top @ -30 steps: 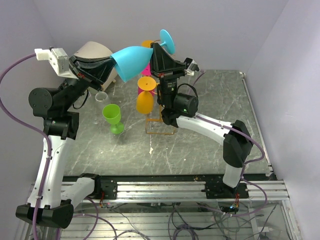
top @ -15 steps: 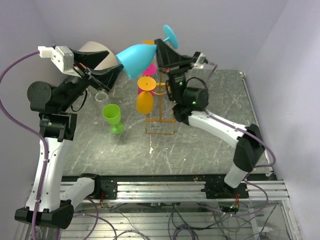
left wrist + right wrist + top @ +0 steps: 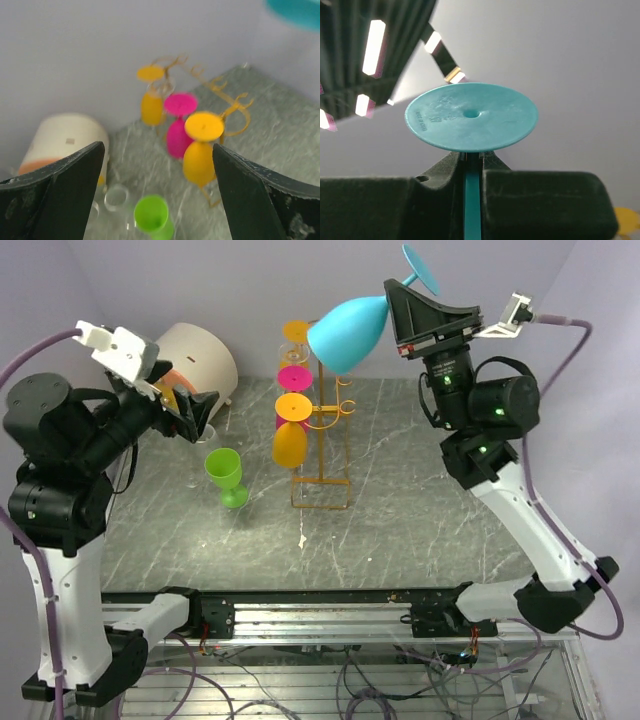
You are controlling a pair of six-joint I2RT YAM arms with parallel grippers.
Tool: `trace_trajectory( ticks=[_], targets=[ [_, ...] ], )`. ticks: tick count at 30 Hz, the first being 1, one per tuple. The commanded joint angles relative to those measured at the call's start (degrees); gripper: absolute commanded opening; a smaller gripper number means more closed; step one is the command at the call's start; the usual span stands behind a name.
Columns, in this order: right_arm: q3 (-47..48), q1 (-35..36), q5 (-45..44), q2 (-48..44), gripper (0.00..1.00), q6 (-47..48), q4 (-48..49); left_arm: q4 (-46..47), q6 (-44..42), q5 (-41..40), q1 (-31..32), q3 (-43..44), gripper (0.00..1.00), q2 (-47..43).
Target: Place the wine glass upside down on the wine glass rack
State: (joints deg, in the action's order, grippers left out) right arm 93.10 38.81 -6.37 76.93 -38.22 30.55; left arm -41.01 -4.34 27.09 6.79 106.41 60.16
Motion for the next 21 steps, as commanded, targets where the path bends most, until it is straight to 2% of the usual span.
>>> trace_trajectory(
  ticks=[1,6,9,15,17,21],
  targets=[
    [-0.57,-0.97,-1.23,-5.19,0.00,21.18,-16.96,-16.46,-7.19,-13.74,-0.37,-0.40,1.00,1.83],
    [-4.13,-1.62,-6.57,-10.96,0.00,30.63,-27.27,-16.21,-9.80,-22.96,-2.99,-4.98,1.00,0.13],
    [-8.11,-3.03,-10.91,-12.90,0.00,34.02,-30.79,-21.57,-9.00,-28.15,-3.62,-2.43,1.00,4.81],
    [-18.30,-5.43,-10.66,-15.17,0.00,37.12,-30.77,-22.03,-1.62,-14.74,-5.04,-2.22,1.00,6.69],
    [-21.09,-5.65,-9.93,-14.85,0.00,37.79,-30.21,-22.15,-0.53,-13.85,-5.33,-1.94,1.00,7.79],
    [-26.94,-5.84,-6.85,-15.30,0.00,41.00,-24.67,-21.29,2.36,-19.83,-5.48,0.72,1.00,9.45]
  ],
)
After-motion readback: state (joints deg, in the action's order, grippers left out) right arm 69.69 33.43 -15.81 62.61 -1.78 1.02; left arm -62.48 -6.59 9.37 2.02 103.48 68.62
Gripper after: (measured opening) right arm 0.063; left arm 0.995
